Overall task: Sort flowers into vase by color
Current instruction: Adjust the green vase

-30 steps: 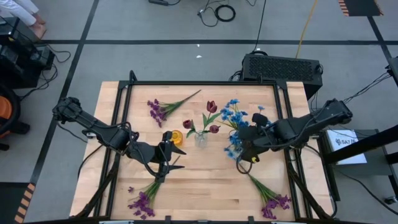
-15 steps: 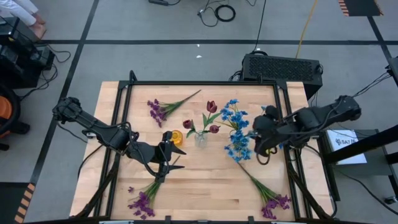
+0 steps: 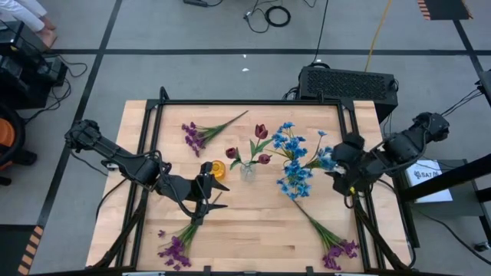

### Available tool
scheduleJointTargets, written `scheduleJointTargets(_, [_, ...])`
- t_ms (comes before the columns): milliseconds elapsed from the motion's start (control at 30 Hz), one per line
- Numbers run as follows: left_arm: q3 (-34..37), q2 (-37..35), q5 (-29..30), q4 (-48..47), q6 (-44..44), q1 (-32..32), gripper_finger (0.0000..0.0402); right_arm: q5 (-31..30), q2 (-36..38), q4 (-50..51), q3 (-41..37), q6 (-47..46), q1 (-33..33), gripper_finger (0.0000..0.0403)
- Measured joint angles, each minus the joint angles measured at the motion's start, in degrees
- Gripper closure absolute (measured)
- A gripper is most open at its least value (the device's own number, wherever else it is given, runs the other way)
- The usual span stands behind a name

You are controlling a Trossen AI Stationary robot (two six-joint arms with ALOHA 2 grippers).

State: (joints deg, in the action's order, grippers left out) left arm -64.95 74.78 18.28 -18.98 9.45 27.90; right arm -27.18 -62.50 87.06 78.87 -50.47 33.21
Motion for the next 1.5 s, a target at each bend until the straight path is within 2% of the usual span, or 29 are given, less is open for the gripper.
scheduleJointTargets(67, [0.0,0.0,0.0,-0.02,0.35,0.0,0.0164,0.1,0.0,3.09,0.0,-3.81,2.73,0.011])
scheduleJointTargets(200, [0.0,0.0,-0.02,-0.02,0.4,0.0,0.0164,-1.17,0.17,1.2,-0.07,-6.17,8.38,0.0125])
scheduleJointTargets(467, [0.0,0.0,-0.02,0.0,0.72,0.0,0.0164,-11.25,0.26,1.85,-0.07,-14.52,17.58,0.017])
scheduleJointTargets(700, [0.0,0.0,-0.02,0.0,0.71,0.0,0.0164,-7.59,-0.08,2.98,-0.09,-21.18,21.91,0.0207])
scheduleJointTargets(967, [0.0,0.0,-0.01,0.0,0.77,0.0,0.0164,-6.43,-2.8,2.83,-0.49,-28.16,27.18,0.0282])
scheduleJointTargets(1133, [0.0,0.0,-0.02,0.02,0.79,0.0,0.0164,-7.36,-6.47,2.23,-8.59,-33.28,27.71,0.034])
scheduleJointTargets(1300, [-0.02,0.0,-0.02,0.75,0.77,0.0,0.0164,-11.96,-8.73,-8.86,-21.27,-37.62,26.35,0.0391])
scheduleJointTargets(1433, [-0.02,0.0,-0.02,0.66,0.75,0.0,0.0164,-17.26,-9.52,-20.68,-30.15,-39.68,23.47,0.0397])
scheduleJointTargets(1500, [-0.02,0.02,-0.02,0.64,0.75,0.0,0.0164,-17.9,-10.17,-26.3,-33.63,-38.27,21.27,0.0397])
